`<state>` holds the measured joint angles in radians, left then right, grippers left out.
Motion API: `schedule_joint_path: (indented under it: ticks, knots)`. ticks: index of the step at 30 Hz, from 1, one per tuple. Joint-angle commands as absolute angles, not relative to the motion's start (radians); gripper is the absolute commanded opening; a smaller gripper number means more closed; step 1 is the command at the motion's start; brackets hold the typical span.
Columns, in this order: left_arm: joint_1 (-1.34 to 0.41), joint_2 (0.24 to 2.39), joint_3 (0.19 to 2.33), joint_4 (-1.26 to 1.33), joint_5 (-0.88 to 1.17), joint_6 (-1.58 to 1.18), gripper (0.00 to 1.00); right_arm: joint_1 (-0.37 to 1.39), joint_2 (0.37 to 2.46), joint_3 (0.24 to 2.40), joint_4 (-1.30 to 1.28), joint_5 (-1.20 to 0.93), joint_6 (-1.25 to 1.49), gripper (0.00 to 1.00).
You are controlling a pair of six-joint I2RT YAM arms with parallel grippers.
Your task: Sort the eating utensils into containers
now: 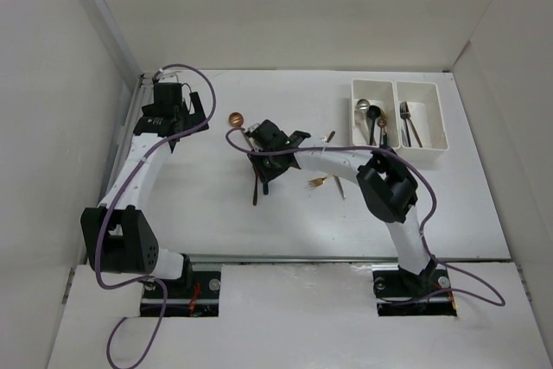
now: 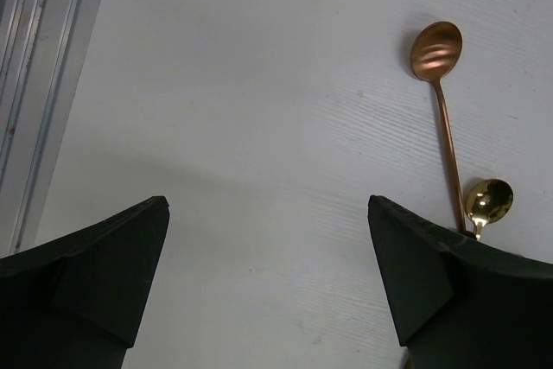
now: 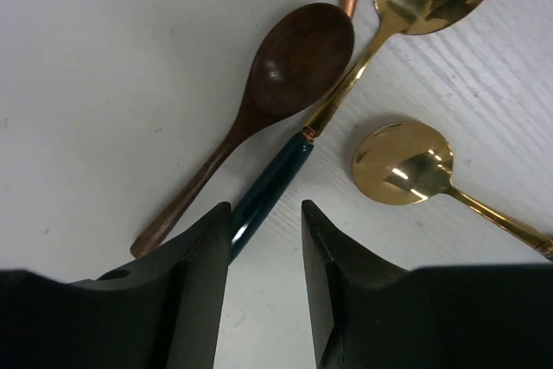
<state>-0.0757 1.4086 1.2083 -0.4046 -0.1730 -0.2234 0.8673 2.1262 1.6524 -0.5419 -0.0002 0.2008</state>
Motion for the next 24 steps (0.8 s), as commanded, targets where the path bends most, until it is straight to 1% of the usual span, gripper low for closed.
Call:
schedule_joint_path:
  ticks: [1,7,12,13,15,17,18,19,20,23,24]
  knots:
    - [-0.069,1.356,1.193,-0.373,-0.158,-0.236,1.00,0.887,2.143,1.686,-0.495,-0.011,0.228,0.44]
    - [-0.069,1.336,1.184,-0.373,-0.158,-0.236,1.00,0.887,2.253,1.758,-0.658,0.159,0.247,0.44]
    - [-0.060,1.327,1.175,-0.373,-0.158,-0.236,1.00,0.887,2.264,1.709,-0.657,0.187,0.278,0.42]
    - [-0.060,1.327,1.175,-0.373,-0.158,-0.236,1.00,0.887,2.264,1.709,-0.657,0.187,0.278,0.40]
    - [-0.060,1.327,1.175,-0.373,-0.158,-0.236,1.00,0.877,2.264,1.709,-0.657,0.177,0.288,0.26]
    - [-0.060,1.318,1.175,-0.373,-0.158,-0.236,1.00,0.842,2.264,1.709,-0.657,0.147,0.301,0.15]
    - [-0.060,1.318,1.175,-0.373,-0.158,-0.236,1.00,0.833,2.255,1.709,-0.644,0.137,0.310,0.07]
    - [-0.060,1.318,1.175,-0.373,-0.158,-0.236,1.00,0.822,2.240,1.709,-0.629,0.123,0.310,0.04]
    - [-0.060,1.318,1.175,-0.373,-0.158,-0.236,1.00,0.813,2.226,1.709,-0.614,0.101,0.310,0.01]
    - [-0.060,1.318,1.166,-0.364,-0.158,-0.236,1.00,0.801,2.191,1.739,-0.574,0.101,0.290,0.00]
    - [-0.060,1.318,1.166,-0.364,-0.158,-0.236,1.00,0.790,2.180,1.794,-0.574,0.092,0.275,0.00]
